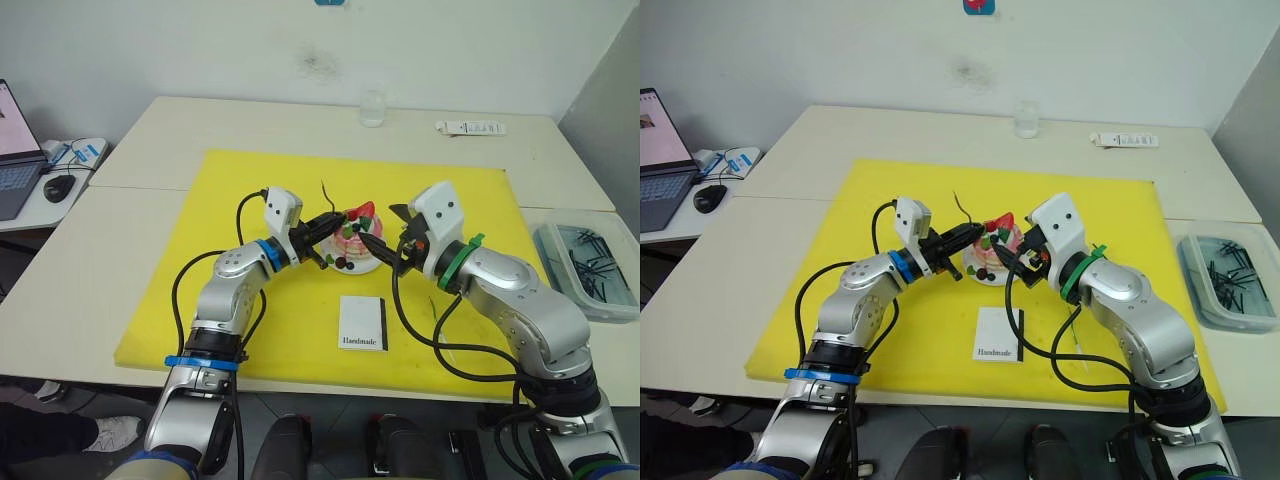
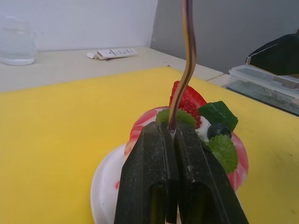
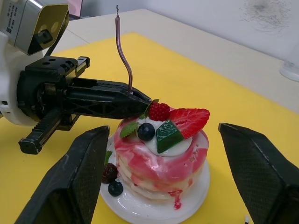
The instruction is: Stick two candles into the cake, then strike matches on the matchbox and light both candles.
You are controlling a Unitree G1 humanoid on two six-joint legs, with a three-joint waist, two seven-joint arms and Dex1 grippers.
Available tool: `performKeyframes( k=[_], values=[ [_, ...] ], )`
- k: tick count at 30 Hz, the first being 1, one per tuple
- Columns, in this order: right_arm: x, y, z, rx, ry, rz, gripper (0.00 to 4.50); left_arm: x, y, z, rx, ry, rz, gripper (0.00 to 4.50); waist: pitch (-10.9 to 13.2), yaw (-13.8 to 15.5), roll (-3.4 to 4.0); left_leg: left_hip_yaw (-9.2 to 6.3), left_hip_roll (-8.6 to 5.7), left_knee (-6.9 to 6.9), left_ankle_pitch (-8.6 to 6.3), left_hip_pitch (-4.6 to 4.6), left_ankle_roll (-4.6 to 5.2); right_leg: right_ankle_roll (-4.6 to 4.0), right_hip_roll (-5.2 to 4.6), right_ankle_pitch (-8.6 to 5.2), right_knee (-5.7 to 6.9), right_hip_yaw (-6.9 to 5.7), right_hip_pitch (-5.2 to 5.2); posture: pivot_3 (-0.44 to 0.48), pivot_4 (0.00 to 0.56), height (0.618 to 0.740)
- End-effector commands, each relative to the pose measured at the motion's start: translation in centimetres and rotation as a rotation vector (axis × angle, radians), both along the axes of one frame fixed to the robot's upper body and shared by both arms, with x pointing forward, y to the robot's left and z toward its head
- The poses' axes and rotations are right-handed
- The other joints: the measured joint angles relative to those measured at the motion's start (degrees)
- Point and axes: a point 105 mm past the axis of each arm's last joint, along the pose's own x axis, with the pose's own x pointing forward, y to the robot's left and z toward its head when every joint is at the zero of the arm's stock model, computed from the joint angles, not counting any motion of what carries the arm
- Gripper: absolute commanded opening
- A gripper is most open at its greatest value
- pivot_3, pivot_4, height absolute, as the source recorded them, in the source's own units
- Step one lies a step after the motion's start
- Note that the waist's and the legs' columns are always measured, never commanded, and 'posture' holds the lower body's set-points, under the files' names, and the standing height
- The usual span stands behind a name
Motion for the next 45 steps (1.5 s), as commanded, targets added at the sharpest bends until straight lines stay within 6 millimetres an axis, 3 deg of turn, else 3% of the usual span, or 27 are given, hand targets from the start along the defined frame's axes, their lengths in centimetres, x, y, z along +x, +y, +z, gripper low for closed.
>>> performKeyframes(
  k=[1, 30, 31, 34, 45],
  values=[
    [-0.13, -0.28, 1.37, 0.021, -0.058, -0.010, 3.90, -0.32, -0.35, 0.39, 0.013, -0.032, -0.020, 0.00, 0.0, 0.0, 0.00, 0.00, 0.00, 0.00, 0.00, 0.00, 0.00, 0.00, 0.00, 0.00, 0.00, 0.00, 0.00, 0.000, 0.150, 0.740],
    [0.15, -0.18, 1.34, 0.016, -0.063, -0.008, 3.90, -0.25, 0.14, 0.84, -0.016, -0.031, -0.005, 0.00, 0.0, 0.0, 0.00, 0.00, 0.00, 0.00, 0.00, 0.00, 0.00, 0.00, 0.00, 0.00, 0.01, -0.01, 0.00, 0.000, 0.150, 0.740],
    [0.17, -0.17, 1.35, 0.016, -0.063, -0.008, 3.95, -0.23, 0.17, 0.87, -0.017, -0.032, -0.004, 0.66, 0.0, 0.0, 0.00, 0.00, 0.00, 0.00, 0.00, 0.00, 0.00, 0.00, 0.00, 0.00, 0.01, -0.01, 0.00, 0.000, 0.150, 0.740],
    [0.17, -0.17, 1.36, 0.016, -0.064, -0.007, 3.95, -0.24, 0.19, 0.83, -0.015, -0.030, 0.000, 1.46, 0.0, 0.0, 0.00, 0.00, 0.00, 0.00, 0.00, 0.00, 0.00, 0.00, 0.00, 0.00, 0.01, -0.01, 0.00, 0.000, 0.150, 0.740],
    [0.16, -0.10, 1.38, 0.019, -0.064, -0.007, 3.95, -0.34, 0.33, 0.88, -0.016, -0.025, 0.002, 1.46, 0.0, 0.0, 0.00, 0.00, 0.00, 0.01, 0.00, 0.00, 0.00, 0.00, 0.00, 0.00, 0.02, -0.01, 0.00, 0.000, 0.150, 0.740]
  ],
)
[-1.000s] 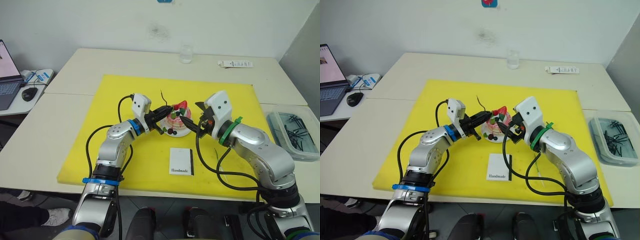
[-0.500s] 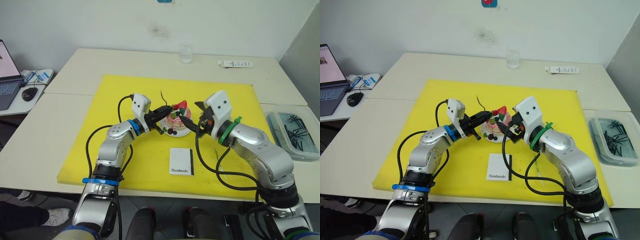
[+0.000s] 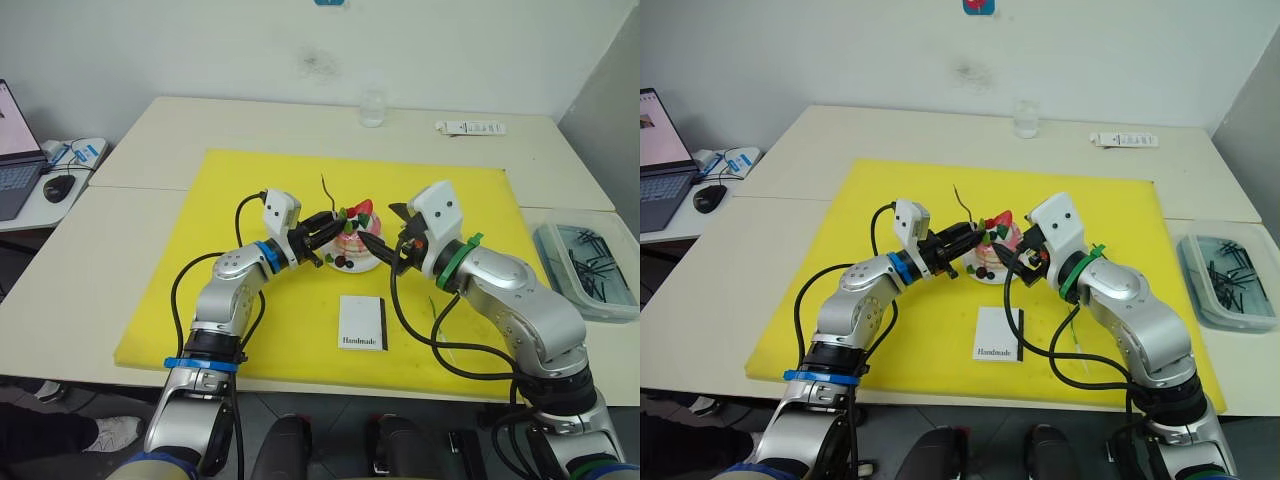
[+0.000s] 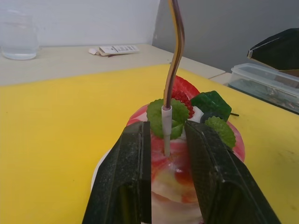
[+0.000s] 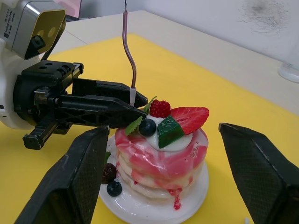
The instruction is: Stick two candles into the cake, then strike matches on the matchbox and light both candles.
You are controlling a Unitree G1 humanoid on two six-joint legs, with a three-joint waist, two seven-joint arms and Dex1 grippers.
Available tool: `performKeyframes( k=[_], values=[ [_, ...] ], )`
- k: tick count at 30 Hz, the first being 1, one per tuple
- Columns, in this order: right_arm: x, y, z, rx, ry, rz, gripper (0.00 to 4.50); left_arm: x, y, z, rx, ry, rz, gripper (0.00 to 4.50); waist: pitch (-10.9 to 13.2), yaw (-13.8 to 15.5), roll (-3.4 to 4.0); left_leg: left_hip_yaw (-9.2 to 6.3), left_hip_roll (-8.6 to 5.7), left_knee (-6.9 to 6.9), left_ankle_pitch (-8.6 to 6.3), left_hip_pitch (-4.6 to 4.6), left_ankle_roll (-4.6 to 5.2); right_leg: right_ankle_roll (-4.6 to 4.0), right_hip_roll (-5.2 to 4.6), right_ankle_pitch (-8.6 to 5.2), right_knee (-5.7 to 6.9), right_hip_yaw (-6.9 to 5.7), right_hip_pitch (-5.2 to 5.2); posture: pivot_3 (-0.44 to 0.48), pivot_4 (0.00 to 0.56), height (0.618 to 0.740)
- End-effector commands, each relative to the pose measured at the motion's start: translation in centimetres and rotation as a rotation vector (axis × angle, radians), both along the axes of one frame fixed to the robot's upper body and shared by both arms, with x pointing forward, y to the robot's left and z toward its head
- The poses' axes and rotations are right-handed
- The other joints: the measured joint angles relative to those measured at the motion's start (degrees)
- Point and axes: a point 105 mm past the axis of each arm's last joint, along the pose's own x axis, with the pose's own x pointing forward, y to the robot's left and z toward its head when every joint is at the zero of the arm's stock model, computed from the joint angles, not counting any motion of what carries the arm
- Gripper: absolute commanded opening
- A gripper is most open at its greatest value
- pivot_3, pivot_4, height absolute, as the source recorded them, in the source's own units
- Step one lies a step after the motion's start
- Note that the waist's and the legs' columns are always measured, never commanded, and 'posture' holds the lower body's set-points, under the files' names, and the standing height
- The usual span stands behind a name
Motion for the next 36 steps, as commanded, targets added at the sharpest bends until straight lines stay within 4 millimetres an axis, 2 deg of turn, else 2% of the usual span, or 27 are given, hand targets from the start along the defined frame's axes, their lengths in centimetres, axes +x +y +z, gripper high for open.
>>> performKeyframes(
  k=[1, 12, 23, 28, 31, 34, 36],
  values=[
    [-0.1, -0.2, 1.4, 0.015, -0.059, -0.004, 3.95, -0.4, 0.2, 1.3, -0.014, -0.045, -0.002, 1.46, 0.0, 0.0, 0.00, 0.00, 0.00, 0.00, 0.00, 0.00, 0.00, 0.00, 0.00, 0.00, 0.00, 0.00, 0.00, 0.000, 0.150, 0.740],
    [0.1, -0.7, 1.1, 0.024, -0.055, -0.027, 3.95, -1.2, 0.8, 2.2, -0.008, -0.061, 0.020, 1.46, 0.0, 0.0, 0.00, 0.01, 0.01, 0.00, 0.00, 0.00, 0.00, 0.00, 0.00, 0.00, 0.00, 0.02, 0.00, 0.000, 0.150, 0.740],
    [0.1, -1.6, 0.7, 0.010, -0.044, -0.035, 3.95, -3.6, 1.9, 1.5, 0.027, -0.044, 0.041, 1.46, 0.0, 0.0, 0.00, 0.00, 0.03, -0.01, 0.00, 0.01, 0.00, 0.00, -0.08, 0.00, 0.00, 0.02, 0.00, 0.000, 0.150, 0.740],
    [-0.5, -2.3, -0.1, 0.007, -0.024, -0.032, 3.95, -5.3, 2.4, 1.7, 0.057, -0.049, 0.024, 1.46, 0.0, 0.0, 0.00, 0.01, 0.03, -0.01, 0.00, 0.02, 0.00, 0.00, -0.14, 0.00, 0.00, 0.03, 0.00, 0.000, 0.150, 0.740],
    [-1.8, -3.0, -1.2, 0.013, 0.009, -0.011, 3.95, -7.7, 2.3, 2.3, 0.111, -0.056, -0.084, 1.46, 0.0, 0.0, 0.00, 0.00, 0.08, -0.03, 0.00, 0.03, 0.00, -0.01, -0.14, 0.00, 0.00, 0.03, 0.00, 0.000, 0.150, 0.740],
    [-2.8, -3.6, -1.9, 0.021, 0.034, 0.006, 3.95, -9.0, 2.2, 2.6, 0.143, -0.051, -0.154, 1.46, 0.0, 0.0, 0.01, -0.01, 0.09, -0.05, 0.00, 0.03, 0.00, -0.02, -0.14, -0.02, -0.01, 0.01, -0.01, 0.000, 0.150, 0.740],
    [-4.3, -4.8, -3.6, 0.017, 0.096, 0.025, 3.95, -10.5, 1.9, 2.9, 0.171, -0.043, -0.256, 1.46, 0.0, 0.1, -0.01, 0.01, 0.07, -0.02, 0.00, 0.05, 0.00, -0.02, -0.14, -0.02, 0.00, 0.02, 0.01, 0.000, 0.150, 0.740]
  ],
)
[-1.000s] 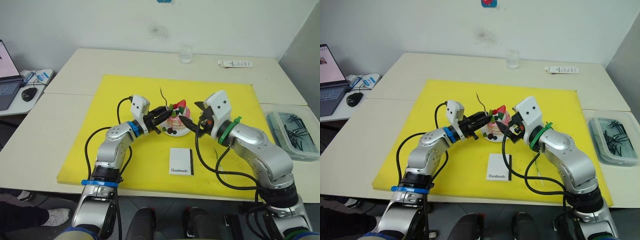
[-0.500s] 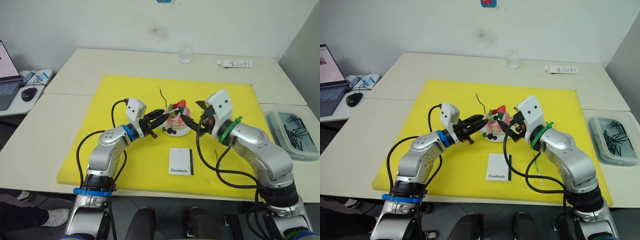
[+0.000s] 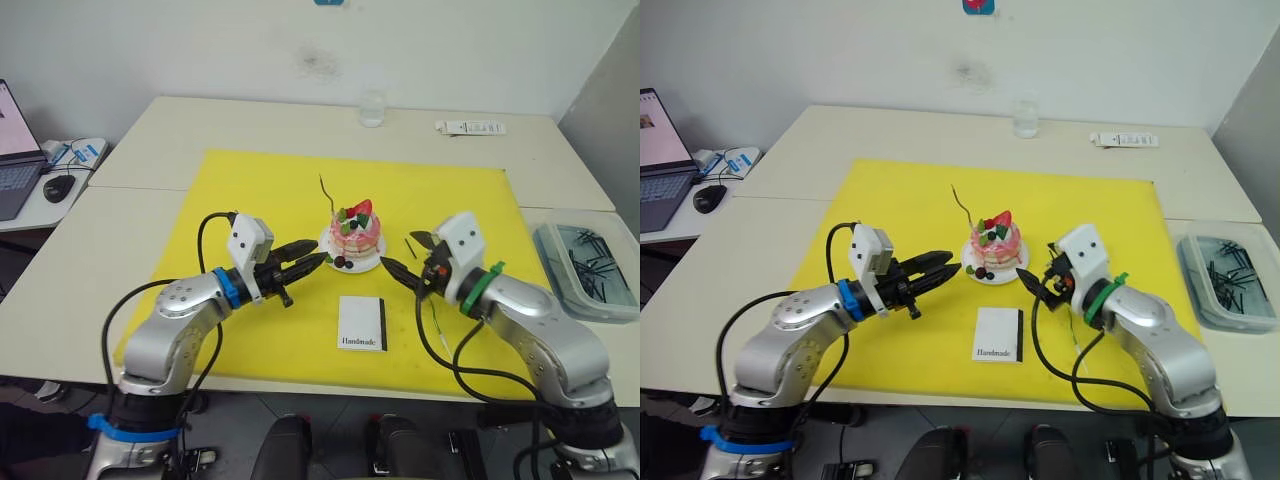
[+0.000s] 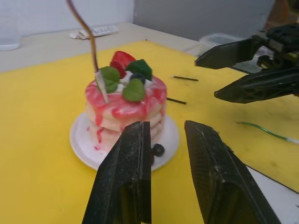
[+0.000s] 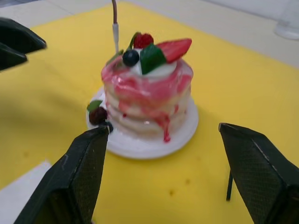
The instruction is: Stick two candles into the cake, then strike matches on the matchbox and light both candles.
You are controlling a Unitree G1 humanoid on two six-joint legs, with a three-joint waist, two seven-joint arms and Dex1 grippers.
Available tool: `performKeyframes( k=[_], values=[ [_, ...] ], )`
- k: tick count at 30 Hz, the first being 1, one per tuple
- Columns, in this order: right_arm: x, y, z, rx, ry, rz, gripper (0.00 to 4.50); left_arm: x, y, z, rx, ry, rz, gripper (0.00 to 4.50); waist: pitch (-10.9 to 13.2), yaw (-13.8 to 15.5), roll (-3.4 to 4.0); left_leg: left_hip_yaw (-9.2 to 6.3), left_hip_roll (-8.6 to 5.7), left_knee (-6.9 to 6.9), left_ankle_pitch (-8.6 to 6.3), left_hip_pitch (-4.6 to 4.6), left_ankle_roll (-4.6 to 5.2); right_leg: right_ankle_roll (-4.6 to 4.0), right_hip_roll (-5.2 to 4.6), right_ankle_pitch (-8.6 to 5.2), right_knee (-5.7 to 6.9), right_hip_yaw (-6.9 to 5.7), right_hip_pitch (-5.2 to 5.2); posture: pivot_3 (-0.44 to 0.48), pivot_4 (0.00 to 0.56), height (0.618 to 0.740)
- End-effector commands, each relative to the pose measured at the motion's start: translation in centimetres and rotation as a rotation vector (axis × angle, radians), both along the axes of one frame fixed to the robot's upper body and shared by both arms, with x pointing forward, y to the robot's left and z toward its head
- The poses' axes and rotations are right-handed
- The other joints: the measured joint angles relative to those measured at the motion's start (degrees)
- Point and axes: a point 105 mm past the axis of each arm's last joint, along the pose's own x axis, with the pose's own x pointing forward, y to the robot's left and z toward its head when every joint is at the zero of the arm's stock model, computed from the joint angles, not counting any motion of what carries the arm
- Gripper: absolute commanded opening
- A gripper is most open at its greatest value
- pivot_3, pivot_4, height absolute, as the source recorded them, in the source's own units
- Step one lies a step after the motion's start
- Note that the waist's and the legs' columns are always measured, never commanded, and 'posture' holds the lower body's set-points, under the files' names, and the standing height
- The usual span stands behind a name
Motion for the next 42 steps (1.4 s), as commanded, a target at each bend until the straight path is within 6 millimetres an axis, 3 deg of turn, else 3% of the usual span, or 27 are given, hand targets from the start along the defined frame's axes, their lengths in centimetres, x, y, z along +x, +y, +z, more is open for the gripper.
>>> performKeyframes(
  k=[1, 8, 12, 24, 36, 42],
  values=[
    [-2.6, -1.6, -0.5, 0.010, 0.009, 0.050, 3.95, -2.9, -1.1, 1.5, 0.025, -0.018, -0.185, 1.46, 0.0, 0.3, -0.04, -0.02, -0.01, 0.00, 0.00, 0.00, 0.00, 0.00, 0.00, 0.00, -0.02, -0.03, 0.02, 0.000, 0.150, 0.740],
    [-6.3, -4.1, -4.1, -0.078, 0.101, 0.025, 3.95, -6.5, -3.1, 0.8, 0.088, -0.010, -0.424, 1.46, 0.0, 0.0, -0.01, 0.09, -0.04, 0.00, 0.00, 0.28, 0.00, -0.02, -0.11, -0.02, -0.08, 0.06, 0.27, 0.000, 0.150, 0.740],
    [-7.2, -4.9, -4.9, -0.108, 0.105, -0.022, 3.95, -6.9, -3.3, 0.7, 0.098, -0.017, -0.463, 1.46, 0.0, 0.0, 0.02, 0.03, 0.05, -0.04, -0.01, 0.56, -0.01, -0.42, -0.08, -0.22, 0.00, 0.02, 0.40, 0.000, 0.150, 0.740],
    [-7.9, -5.6, -6.5, -0.161, 0.149, -0.073, 3.95, -6.6, -4.0, 0.2, 0.095, -0.045, -0.489, 1.46, 0.0, 0.0, 0.01, 0.06, -0.01, -0.05, -0.01, 0.51, -0.02, -0.44, -0.10, -0.24, -0.12, 0.05, 0.44, 0.000, 0.150, 0.740],
    [-8.1, -6.1, -6.8, -0.187, 0.171, -0.069, 0.02, -6.9, -4.3, 0.1, 0.087, -0.050, -0.499, 1.50, 0.0, 0.0, 0.01, 0.05, -0.01, -0.04, -0.01, 0.52, -0.02, -0.44, -0.11, -0.24, -0.12, 0.03, 0.44, 0.000, 0.150, 0.740],
    [-7.9, -7.8, -5.5, -0.199, 0.160, -0.071, 0.02, -7.4, -4.9, 0.1, 0.068, -0.048, -0.512, 1.50, 0.0, 0.0, 0.01, 0.05, -0.02, -0.04, -0.01, 0.51, -0.02, -0.44, -0.11, -0.24, -0.12, 0.04, 0.45, 0.000, 0.150, 0.740]
  ],
)
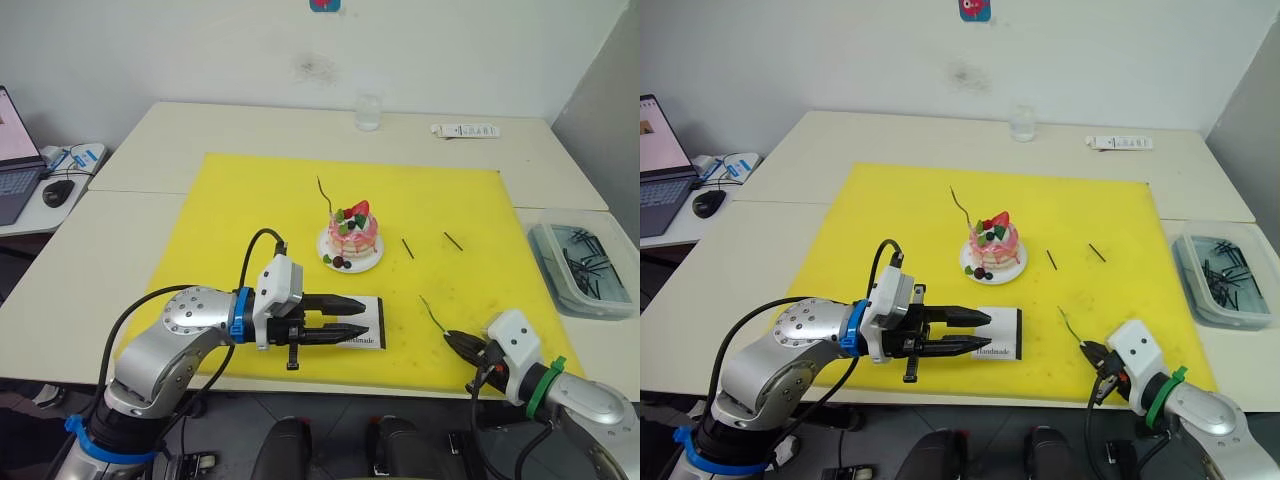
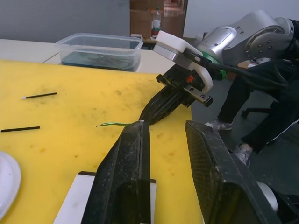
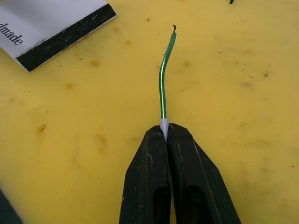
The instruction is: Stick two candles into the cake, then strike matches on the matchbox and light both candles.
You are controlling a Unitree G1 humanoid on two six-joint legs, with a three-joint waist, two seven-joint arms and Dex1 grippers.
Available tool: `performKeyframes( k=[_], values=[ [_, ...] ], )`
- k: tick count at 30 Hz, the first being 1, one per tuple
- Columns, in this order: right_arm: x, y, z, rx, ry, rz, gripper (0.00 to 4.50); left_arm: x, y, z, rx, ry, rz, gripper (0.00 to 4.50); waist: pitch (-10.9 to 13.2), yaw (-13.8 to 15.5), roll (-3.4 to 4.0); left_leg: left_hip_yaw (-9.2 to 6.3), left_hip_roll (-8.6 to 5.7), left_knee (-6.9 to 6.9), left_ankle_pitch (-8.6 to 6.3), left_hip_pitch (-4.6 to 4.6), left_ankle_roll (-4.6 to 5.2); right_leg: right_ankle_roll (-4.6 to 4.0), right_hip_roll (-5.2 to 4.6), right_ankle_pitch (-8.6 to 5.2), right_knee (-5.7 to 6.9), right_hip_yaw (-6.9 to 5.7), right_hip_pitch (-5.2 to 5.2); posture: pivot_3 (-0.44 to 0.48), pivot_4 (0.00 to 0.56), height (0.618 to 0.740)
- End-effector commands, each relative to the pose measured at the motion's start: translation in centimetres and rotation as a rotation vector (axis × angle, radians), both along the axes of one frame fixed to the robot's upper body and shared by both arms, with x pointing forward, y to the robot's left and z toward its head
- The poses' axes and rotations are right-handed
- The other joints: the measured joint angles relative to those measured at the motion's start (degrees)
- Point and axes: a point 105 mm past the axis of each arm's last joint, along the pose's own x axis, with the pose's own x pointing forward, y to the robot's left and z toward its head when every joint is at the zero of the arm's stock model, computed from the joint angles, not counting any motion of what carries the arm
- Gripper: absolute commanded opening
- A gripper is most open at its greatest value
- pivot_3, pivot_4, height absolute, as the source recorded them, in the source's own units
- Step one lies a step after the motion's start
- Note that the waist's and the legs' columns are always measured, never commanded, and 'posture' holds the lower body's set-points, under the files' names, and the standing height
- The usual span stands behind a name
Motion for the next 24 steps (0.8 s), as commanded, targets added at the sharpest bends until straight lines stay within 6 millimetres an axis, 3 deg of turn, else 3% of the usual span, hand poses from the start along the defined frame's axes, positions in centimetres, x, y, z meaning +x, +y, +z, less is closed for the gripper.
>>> performKeyframes(
  k=[1, 8, 12, 23, 24],
  values=[
    [0.2, -1.7, 2.1, -0.023, -0.039, 0.019, 0.02, -0.8, -0.8, 0.7, -0.029, -0.032, -0.034, 1.50, 0.0, 0.0, 0.00, 0.01, -0.01, 0.00, 0.00, 0.00, 0.00, 0.00, 0.00, 0.00, 0.00, 0.00, 0.00, 0.000, 0.150, 0.740],
    [-0.6, -7.3, 3.7, -0.161, 0.026, 0.132, 0.02, -1.7, -2.0, 0.7, -0.040, -0.036, -0.113, 1.50, 0.0, 0.1, -0.01, -0.01, -0.05, 0.00, 0.00, 0.00, 0.00, 0.00, 0.01, 0.00, -0.05, -0.02, 0.04, 0.000, 0.150, 0.740],
    [-1.9, -10.5, 3.5, -0.252, 0.116, 0.165, 0.02, -1.9, -2.5, 0.3, -0.041, -0.039, -0.127, 1.50, 0.0, 0.1, 0.01, -0.04, -0.05, -0.02, 0.00, 0.01, 0.01, -0.03, 0.03, -0.02, -0.05, -0.04, 0.05, 0.000, 0.150, 0.740],
    [-3.0, -12.6, 1.8, -0.321, 0.237, 0.192, 0.02, -2.7, -3.3, 0.2, -0.056, -0.038, -0.131, 1.50, 0.0, 0.1, 0.02, -0.02, -0.07, 0.01, 0.00, 0.02, 0.01, -0.04, 0.03, -0.03, -0.02, -0.02, 0.06, 0.000, 0.150, 0.740],
    [-3.1, -12.8, 1.6, -0.334, 0.249, 0.192, 0.24, -2.8, -3.5, 0.1, -0.057, -0.036, -0.131, 1.50, 0.0, 0.1, 0.02, -0.02, -0.08, 0.01, 0.00, 0.01, 0.00, -0.03, 0.02, -0.02, -0.04, -0.02, 0.06, 0.000, 0.150, 0.740]
  ],
)
